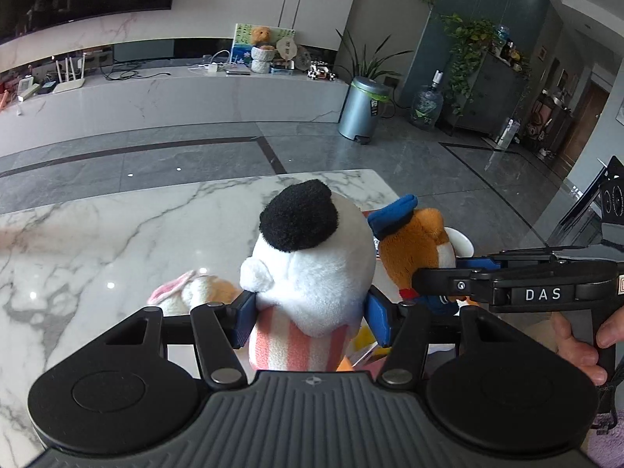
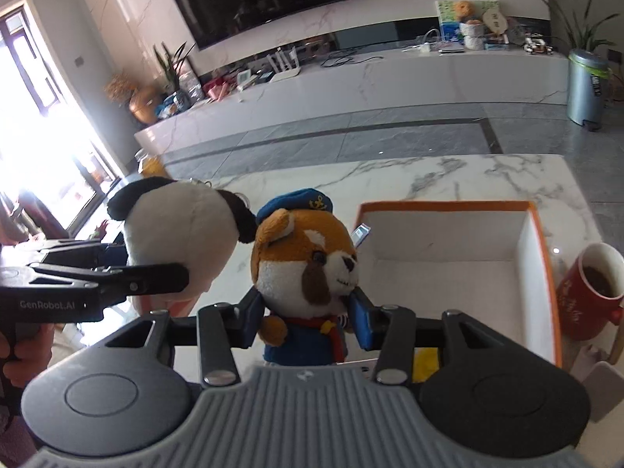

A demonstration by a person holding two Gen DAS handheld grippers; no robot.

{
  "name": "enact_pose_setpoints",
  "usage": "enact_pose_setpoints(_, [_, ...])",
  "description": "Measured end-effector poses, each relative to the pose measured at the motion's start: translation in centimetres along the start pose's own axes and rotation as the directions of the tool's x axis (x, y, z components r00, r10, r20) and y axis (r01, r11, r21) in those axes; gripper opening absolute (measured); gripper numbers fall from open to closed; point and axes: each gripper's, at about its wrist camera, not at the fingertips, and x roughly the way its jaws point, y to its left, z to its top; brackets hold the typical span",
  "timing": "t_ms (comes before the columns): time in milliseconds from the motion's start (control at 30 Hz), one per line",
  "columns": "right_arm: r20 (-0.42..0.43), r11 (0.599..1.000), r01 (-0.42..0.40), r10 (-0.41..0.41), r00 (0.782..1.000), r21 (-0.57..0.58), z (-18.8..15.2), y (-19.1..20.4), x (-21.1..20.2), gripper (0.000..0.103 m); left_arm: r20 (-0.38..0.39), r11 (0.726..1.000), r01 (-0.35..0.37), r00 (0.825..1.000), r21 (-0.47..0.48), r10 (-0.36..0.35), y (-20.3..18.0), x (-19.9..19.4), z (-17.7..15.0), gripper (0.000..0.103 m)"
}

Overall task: Organize objects
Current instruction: 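Carry the plush dog with right tool while left tool carries the panda toward the box, then lower the plush dog and panda into the box and open both tools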

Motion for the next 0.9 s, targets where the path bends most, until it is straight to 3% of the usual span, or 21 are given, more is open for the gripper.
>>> enact_pose_setpoints(233, [0.003, 0.991, 0.079, -0.080, 0.997, 0.108, 1.8, -6.3, 1.5, 0.049, -0.093, 0.997, 0.001, 0.996, 0.077, 0.007, -4.6, 8.3, 2.4, 0.066])
enact_pose_setpoints(500, [-0.073, 0.970, 0.086, -0.071, 0.995, 0.226, 1.5, -12.1, 7.2, 0.049, -0.212, 0.997, -0.069, 0.974, 0.037, 0.075, -4.7, 15.9, 2.5, 0.067])
enact_pose_setpoints(600, [-0.106, 0.961, 0.104, -0.078, 0.991, 0.256, 1.0, -13.7, 9.3, 0.048, -0.249, 0.994, -0.103, 0.962, 0.035, 0.109, -4.4, 17.5, 1.7, 0.068])
enact_pose_setpoints(733, [-0.151, 0.949, 0.063, -0.017, 0.988, 0.310, 0.1, -14.9, 11.9, 0.048, -0.279, 0.988, -0.138, 0.948, 0.063, 0.150, -4.6, 18.8, 1.0, 0.069])
enact_pose_setpoints(900, [-0.181, 0.961, 0.114, -0.068, 0.981, 0.253, 0.0, -14.3, 14.1, 0.048, -0.262, 0.971, -0.180, 0.940, 0.160, 0.217, -5.7, 19.4, 0.7, 0.070])
